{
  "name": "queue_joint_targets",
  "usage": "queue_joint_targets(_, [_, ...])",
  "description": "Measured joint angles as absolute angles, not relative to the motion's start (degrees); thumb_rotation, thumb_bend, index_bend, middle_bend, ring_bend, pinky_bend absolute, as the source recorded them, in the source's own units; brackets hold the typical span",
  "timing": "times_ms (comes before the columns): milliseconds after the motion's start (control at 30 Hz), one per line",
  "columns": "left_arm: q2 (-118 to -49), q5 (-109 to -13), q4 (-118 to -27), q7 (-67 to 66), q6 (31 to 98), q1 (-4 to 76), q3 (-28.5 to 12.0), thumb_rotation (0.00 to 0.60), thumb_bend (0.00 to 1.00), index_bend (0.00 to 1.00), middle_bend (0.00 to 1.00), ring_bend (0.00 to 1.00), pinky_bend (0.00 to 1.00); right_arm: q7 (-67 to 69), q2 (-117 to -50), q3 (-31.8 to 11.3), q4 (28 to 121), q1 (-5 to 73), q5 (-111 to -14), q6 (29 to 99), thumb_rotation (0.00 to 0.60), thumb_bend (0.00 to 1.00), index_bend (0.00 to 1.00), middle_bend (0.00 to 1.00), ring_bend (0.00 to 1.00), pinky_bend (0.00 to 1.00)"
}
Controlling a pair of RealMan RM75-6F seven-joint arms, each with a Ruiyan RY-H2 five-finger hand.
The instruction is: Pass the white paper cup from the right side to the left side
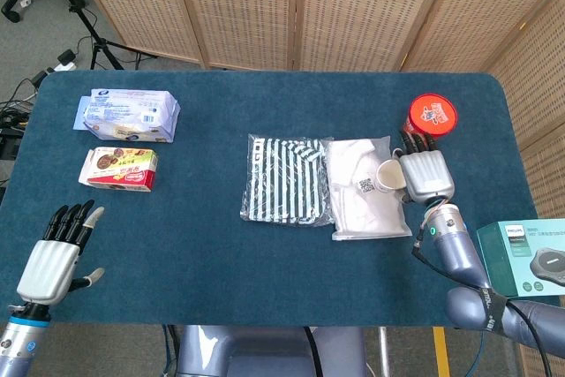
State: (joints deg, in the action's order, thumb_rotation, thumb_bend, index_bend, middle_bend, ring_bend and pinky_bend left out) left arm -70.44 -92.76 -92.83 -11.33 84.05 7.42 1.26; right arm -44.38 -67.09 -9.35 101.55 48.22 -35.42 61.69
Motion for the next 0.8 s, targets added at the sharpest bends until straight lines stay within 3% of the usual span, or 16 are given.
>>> queue_joint_targets(367, [-70.0, -92.9, -93.1, -10.3, 83.6, 7.5, 1.6, 0.600, 0.00, 0.00, 0.00, 0.00, 0.00, -54.2, -70.9, -11.4, 107.3, 55.2, -30.6, 66.1, 0.600, 0.34, 0.36, 0.00, 0.00, 0.00])
queue_joint_targets(800, [-69.5, -93.7, -93.3, -9.5, 83.4, 7.7, 2.1, 0.600, 0.00, 0.00, 0.00, 0.00, 0.00, -63.2, -81.7, -14.0, 111.1, 65.5, -23.6, 70.3, 0.600, 0.34, 0.36, 0.00, 0.00, 0.00])
